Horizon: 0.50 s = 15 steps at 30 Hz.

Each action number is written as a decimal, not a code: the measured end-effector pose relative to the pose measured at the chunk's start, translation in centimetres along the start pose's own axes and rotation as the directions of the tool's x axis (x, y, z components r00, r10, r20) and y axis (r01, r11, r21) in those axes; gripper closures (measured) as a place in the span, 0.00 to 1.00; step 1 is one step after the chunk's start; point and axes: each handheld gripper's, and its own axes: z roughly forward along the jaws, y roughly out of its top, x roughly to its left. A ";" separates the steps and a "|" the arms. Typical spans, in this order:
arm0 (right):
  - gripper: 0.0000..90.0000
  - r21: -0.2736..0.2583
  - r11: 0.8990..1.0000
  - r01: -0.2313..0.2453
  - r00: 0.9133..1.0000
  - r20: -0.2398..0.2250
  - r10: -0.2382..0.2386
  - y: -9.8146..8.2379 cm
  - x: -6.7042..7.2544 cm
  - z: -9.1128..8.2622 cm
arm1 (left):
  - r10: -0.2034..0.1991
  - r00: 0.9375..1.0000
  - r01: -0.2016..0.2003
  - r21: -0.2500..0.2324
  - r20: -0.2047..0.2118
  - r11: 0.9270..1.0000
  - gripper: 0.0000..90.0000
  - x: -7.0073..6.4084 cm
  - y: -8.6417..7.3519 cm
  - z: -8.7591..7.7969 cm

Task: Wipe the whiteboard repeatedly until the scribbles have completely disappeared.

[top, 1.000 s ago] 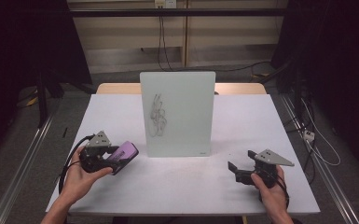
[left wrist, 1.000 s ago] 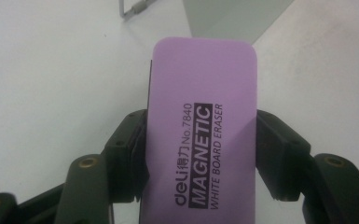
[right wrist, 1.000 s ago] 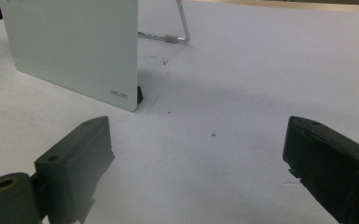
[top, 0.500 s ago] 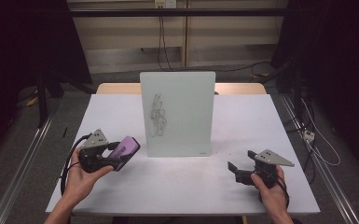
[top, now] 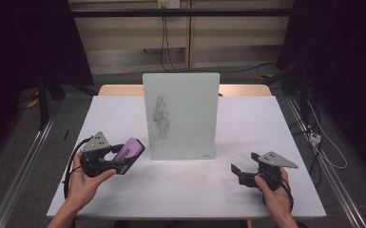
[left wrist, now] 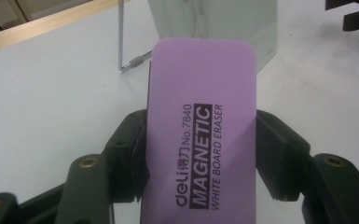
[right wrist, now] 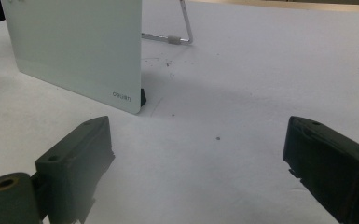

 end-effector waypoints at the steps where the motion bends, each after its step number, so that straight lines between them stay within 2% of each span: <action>1: 0.09 0.001 1.000 0.000 1.000 0.000 0.000 0.0 0.0 0.0 | 0.000 1.000 0.000 -0.004 0.001 1.000 0.45 -0.1 0.0 0.0; 6: 0.09 0.002 1.000 -0.004 1.000 0.003 0.004 -0.1 -0.1 0.0 | -0.004 1.000 0.004 -0.025 0.007 1.000 0.45 -0.3 0.6 -0.1; 10: 0.09 0.002 1.000 -0.009 1.000 0.004 0.009 -0.1 -0.2 0.0 | 0.010 1.000 -0.009 -0.037 0.012 0.999 0.45 -0.5 1.1 0.0; 15: 0.09 0.005 1.000 -0.004 1.000 0.007 0.004 -0.1 -0.2 0.0 | 0.021 1.000 -0.021 -0.067 -0.006 0.998 0.45 -0.3 2.0 -0.3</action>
